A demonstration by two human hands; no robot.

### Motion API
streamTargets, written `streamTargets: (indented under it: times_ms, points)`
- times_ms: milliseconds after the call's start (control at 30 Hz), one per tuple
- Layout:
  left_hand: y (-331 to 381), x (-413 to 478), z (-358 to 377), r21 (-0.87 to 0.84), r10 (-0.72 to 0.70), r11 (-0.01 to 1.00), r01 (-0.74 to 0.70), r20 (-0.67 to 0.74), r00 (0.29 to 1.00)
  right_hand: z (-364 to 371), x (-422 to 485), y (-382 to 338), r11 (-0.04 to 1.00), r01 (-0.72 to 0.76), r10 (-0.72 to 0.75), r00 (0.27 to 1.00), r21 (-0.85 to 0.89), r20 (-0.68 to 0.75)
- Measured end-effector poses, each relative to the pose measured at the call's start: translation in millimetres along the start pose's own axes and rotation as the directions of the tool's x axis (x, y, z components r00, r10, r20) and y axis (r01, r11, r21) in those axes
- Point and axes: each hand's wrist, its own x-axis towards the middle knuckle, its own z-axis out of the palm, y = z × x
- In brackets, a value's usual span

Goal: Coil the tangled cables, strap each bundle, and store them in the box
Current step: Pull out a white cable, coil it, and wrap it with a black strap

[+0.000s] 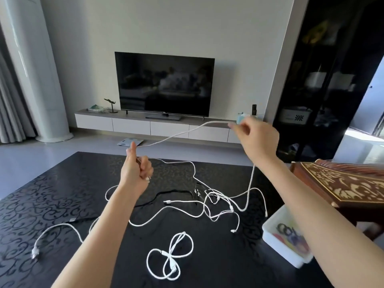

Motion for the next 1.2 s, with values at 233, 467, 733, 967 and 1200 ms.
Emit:
streamTargets:
  times_ms: [233, 467, 733, 967, 1200]
  points:
    - [-22.5, -16.2, -39.7, 0.271, -0.002, 0.962, 0.022, -0.073, 0.997, -16.1, -100.1, 72.3, 0.901, -0.113, 0.405, 0.562, -0.418, 0.721]
    - [-99.7, -46.1, -48.2, 0.587, -0.180, 0.792, 0.169, -0.040, 0.983, -5.4, -194.8, 70.1, 0.844, -0.490, 0.162, -0.156, -0.219, 0.974]
    - [-120.9, -51.7, -55.5, 0.661, -0.240, 0.726, 0.191, -0.017, 0.971, 53.8, -230.0, 52.2, 0.173, -0.948, 0.596, -0.115, -0.268, 0.794]
    - [-120.7, -40.6, -65.1, 0.701, -0.221, 0.694, 0.167, -0.014, 0.975, 119.9, -246.5, -3.4, 0.677, -0.565, 0.703, 0.306, -0.472, 0.642]
    - [-124.9, -27.6, -64.3, 0.722, -0.237, 0.664, 0.194, -0.042, 0.971, 128.4, -243.5, 16.4, 0.708, -0.418, 0.669, 0.136, -0.569, 0.731]
